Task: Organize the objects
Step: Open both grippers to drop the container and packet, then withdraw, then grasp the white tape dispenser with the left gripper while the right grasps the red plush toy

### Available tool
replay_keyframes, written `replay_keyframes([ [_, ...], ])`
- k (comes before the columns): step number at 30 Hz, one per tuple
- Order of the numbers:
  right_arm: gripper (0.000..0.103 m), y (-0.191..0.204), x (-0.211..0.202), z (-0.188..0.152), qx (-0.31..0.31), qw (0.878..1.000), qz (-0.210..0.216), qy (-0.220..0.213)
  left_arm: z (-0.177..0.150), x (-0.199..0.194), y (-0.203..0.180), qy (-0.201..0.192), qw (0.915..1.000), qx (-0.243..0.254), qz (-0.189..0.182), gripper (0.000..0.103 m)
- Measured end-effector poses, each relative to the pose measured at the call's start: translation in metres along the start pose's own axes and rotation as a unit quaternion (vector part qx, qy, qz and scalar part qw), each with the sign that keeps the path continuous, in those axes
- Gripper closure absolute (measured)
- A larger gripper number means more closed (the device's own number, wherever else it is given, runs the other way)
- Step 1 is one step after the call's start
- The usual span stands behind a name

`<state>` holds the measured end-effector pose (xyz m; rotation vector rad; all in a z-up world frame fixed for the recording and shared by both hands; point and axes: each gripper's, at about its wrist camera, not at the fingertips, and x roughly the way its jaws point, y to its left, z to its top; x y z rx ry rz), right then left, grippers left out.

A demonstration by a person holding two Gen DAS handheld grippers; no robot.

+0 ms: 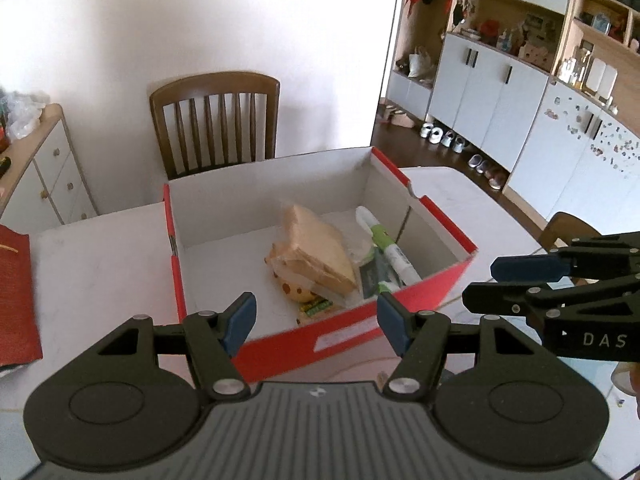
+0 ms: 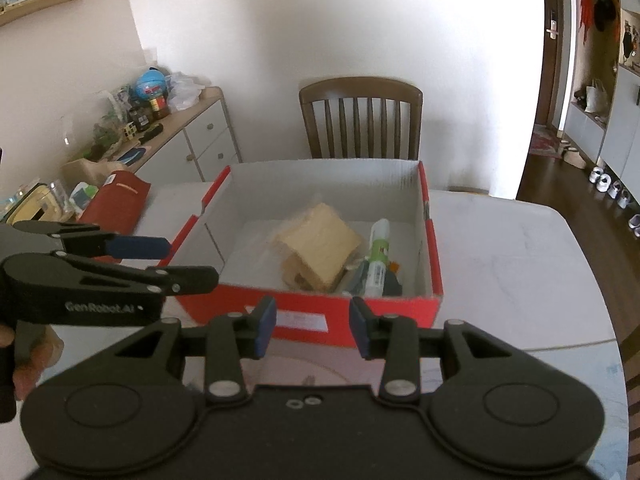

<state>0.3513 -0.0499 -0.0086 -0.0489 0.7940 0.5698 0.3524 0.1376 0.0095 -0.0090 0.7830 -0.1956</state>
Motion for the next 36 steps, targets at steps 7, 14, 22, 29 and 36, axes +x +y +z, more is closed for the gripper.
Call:
replay_keyframes([
  [7, 0.056, 0.0, -0.025, -0.022, -0.003, 1.0, 0.002, -0.007, -0.019, -0.023, -0.007, -0.007, 0.9999, 0.003, -0.007, 0.034],
  [14, 0.046, -0.005, -0.038, -0.046, 0.003, 1.0, 0.005, -0.001, -0.048, -0.038, -0.021, -0.01, 0.9998, 0.017, -0.001, 0.027],
  [22, 0.029, -0.017, -0.045, -0.078, 0.015, 1.0, 0.001, 0.009, -0.086, -0.038, -0.036, 0.01, 0.9997, 0.02, -0.005, 0.025],
  [29, 0.023, -0.032, -0.043, -0.106, 0.018, 0.999, -0.015, 0.031, -0.117, -0.026, -0.038, 0.035, 0.9993, 0.01, -0.011, 0.015],
  [36, 0.023, -0.046, -0.037, -0.134, 0.022, 0.998, -0.023, 0.059, -0.142, -0.012, -0.033, 0.047, 0.9986, 0.023, -0.008, 0.0],
])
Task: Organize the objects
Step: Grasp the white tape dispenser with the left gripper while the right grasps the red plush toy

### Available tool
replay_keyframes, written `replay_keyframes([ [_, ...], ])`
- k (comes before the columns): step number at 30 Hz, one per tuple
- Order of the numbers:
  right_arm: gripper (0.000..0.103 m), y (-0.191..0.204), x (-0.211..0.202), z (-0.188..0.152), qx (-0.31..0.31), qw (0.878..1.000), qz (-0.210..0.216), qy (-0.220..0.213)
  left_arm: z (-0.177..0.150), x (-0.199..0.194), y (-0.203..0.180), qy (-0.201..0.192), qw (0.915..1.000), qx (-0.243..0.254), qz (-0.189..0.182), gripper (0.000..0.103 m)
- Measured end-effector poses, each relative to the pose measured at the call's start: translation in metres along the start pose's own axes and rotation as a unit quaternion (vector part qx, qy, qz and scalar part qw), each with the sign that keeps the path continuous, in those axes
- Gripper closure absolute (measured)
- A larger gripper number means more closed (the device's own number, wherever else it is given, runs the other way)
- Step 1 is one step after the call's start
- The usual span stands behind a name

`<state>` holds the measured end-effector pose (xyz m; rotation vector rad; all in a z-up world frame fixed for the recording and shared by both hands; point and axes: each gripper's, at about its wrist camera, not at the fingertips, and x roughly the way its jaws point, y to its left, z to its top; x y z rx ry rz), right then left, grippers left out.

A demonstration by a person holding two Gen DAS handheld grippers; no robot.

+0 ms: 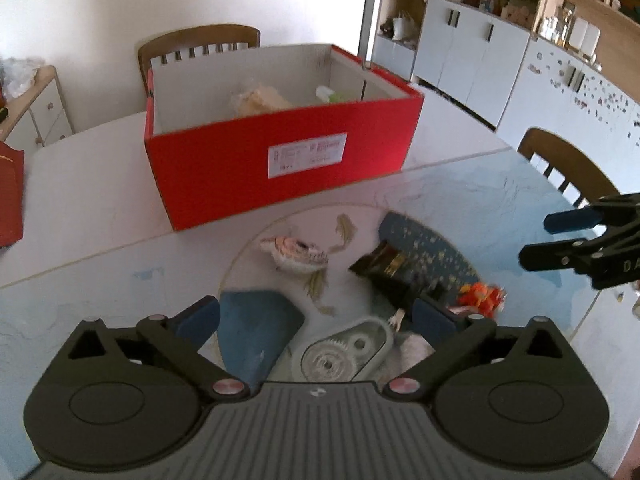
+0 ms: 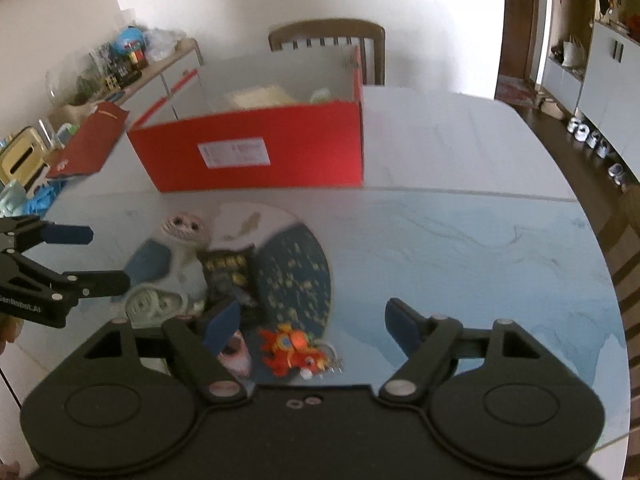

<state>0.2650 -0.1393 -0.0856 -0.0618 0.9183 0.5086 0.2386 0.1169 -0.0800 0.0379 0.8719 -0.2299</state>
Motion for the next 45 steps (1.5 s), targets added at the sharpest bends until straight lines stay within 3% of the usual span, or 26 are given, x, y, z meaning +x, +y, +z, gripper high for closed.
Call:
replay_keyframes([
  [19, 0.024, -0.008, 0.025, -0.027, -0.015, 0.998, -0.014, 0.054, -0.038, 0.048, -0.007, 0.051, 0.9935, 0.101, 0.005, 0.0],
  [28, 0.027, -0.006, 0.042, -0.029, -0.024, 0.997, -0.021, 0.074, -0.029, 0.057, -0.006, 0.039, 0.995, 0.092, -0.006, 0.0],
  [38, 0.032, 0.009, 0.053, -0.021, -0.055, 0.996, -0.024, 0.066, -0.024, 0.063, -0.005, 0.038, 0.9961, 0.079, -0.012, 0.002],
  [42, 0.04, 0.012, 0.054, -0.02, -0.056, 0.996, -0.02, 0.061, -0.024, 0.062, -0.006, 0.033, 0.9957, 0.084, -0.016, 0.013],
  [45, 0.049, 0.016, 0.054, -0.019, -0.061, 0.996, -0.013, 0.058, -0.023, 0.058, -0.009, 0.026, 0.9957, 0.087, -0.017, 0.036],
])
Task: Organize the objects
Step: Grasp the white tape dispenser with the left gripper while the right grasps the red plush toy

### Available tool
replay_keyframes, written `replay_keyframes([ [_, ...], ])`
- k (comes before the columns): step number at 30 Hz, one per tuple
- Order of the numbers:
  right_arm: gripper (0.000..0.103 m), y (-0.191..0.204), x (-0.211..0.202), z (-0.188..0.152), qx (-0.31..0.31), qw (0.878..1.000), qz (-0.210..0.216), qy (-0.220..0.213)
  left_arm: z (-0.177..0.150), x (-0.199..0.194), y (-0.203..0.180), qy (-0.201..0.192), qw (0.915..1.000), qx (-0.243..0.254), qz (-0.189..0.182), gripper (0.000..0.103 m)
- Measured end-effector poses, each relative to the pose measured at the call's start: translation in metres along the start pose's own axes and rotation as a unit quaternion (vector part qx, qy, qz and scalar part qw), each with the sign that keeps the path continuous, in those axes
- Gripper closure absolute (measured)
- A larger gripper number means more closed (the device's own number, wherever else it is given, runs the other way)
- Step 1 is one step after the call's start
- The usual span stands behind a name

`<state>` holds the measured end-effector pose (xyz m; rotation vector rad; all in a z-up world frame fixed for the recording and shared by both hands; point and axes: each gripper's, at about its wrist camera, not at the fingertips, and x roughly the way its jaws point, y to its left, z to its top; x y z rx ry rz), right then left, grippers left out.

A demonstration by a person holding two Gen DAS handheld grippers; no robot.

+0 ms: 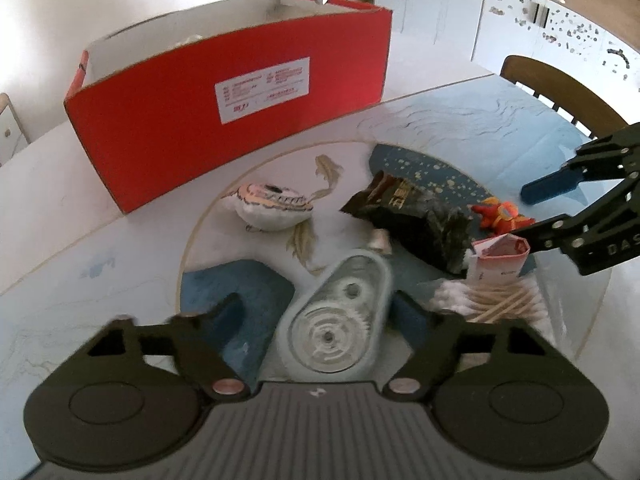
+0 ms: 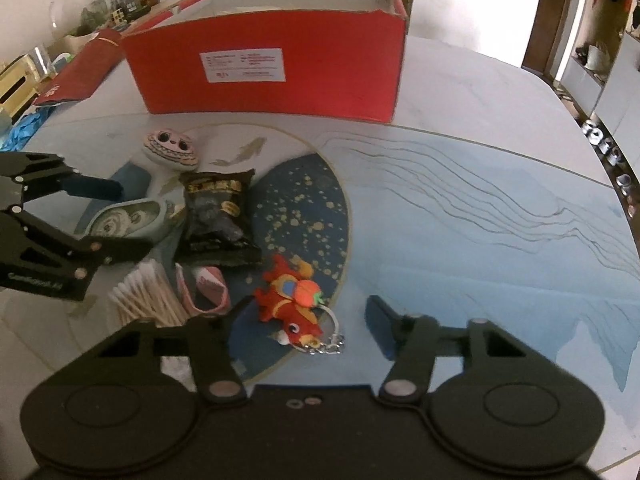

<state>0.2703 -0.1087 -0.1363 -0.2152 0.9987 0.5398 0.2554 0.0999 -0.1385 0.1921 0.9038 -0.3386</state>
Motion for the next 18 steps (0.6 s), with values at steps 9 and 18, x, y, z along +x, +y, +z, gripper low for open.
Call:
replay_keyframes([
  [9, 0.073, 0.006, -0.004, -0.002, 0.004, 1.0, 0.007, -0.004, 0.005, -0.004, -0.003, 0.012, 0.9998, -0.013, 0.008, 0.052],
  [18, 0.082, 0.003, -0.016, -0.007, 0.028, 1.0, -0.005, -0.01, -0.001, -0.015, 0.001, 0.018, 0.9969, -0.076, 0.014, 0.058],
])
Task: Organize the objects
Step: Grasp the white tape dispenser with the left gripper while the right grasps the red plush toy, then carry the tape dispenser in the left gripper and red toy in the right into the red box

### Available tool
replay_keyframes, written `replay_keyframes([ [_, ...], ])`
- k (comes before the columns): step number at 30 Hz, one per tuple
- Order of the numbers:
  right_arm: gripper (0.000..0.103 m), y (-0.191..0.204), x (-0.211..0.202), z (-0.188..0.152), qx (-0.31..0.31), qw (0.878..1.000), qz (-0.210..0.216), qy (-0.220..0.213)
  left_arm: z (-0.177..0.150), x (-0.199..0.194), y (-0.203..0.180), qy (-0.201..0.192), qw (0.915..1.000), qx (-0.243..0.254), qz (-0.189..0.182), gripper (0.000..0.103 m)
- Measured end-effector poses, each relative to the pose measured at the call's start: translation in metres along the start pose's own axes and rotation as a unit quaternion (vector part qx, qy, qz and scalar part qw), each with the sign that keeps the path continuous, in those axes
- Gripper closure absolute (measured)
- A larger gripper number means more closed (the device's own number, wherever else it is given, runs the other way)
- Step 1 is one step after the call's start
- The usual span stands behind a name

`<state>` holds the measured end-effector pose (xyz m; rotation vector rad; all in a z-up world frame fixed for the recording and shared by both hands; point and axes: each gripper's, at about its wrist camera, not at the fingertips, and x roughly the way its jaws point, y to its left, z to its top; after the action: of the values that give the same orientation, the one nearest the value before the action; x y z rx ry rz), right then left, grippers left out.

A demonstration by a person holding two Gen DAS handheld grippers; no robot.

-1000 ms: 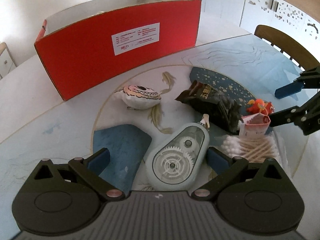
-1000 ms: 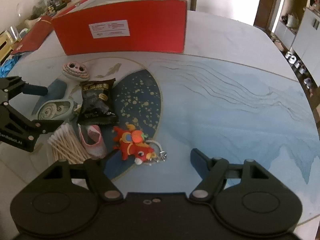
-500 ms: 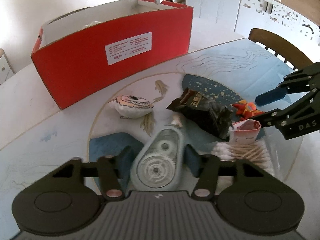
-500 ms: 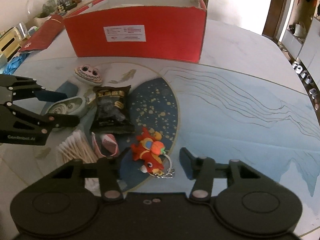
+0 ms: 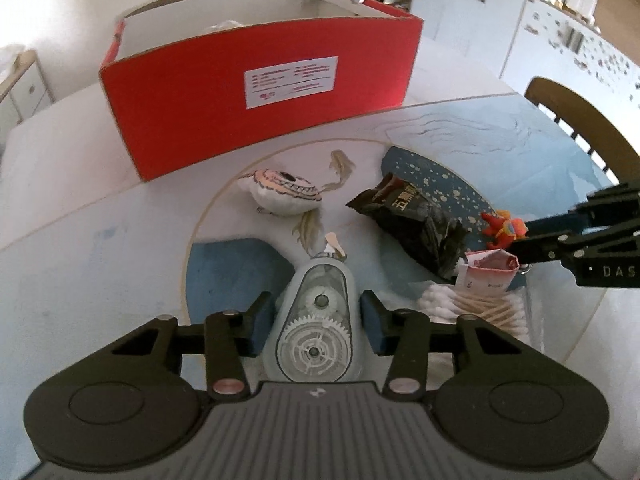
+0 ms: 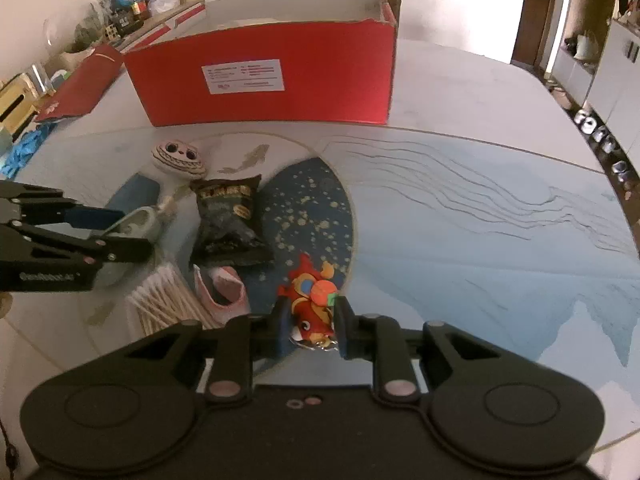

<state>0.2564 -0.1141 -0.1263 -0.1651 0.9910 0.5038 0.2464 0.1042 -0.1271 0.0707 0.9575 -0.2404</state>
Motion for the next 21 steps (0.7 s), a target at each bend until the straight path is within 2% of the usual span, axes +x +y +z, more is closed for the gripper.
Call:
replay_keyframes([
  [3, 0.089, -0.003, -0.006, -0.003, 0.012, 1.0, 0.003, -0.007, -0.004, -0.007, 0.0, -0.008, 0.9999, -0.013, 0.006, 0.059],
  [6, 0.091, -0.005, -0.014, -0.004, 0.018, 1.0, 0.007, -0.012, -0.007, -0.013, 0.003, -0.009, 0.9994, -0.033, 0.0, 0.059],
  [13, 0.091, -0.006, -0.016, -0.008, 0.006, 1.0, 0.01, -0.014, -0.017, -0.022, 0.003, -0.009, 0.9986, -0.05, 0.014, 0.059],
  [19, 0.075, -0.008, -0.008, -0.011, -0.007, 1.0, 0.007, -0.002, -0.026, -0.026, 0.005, -0.005, 0.9977, -0.062, 0.026, 0.059],
  [21, 0.06, -0.008, -0.008, -0.012, -0.008, 1.0, 0.011, -0.003, -0.028, -0.028, 0.005, -0.005, 0.9974, -0.065, 0.029, 0.059],
])
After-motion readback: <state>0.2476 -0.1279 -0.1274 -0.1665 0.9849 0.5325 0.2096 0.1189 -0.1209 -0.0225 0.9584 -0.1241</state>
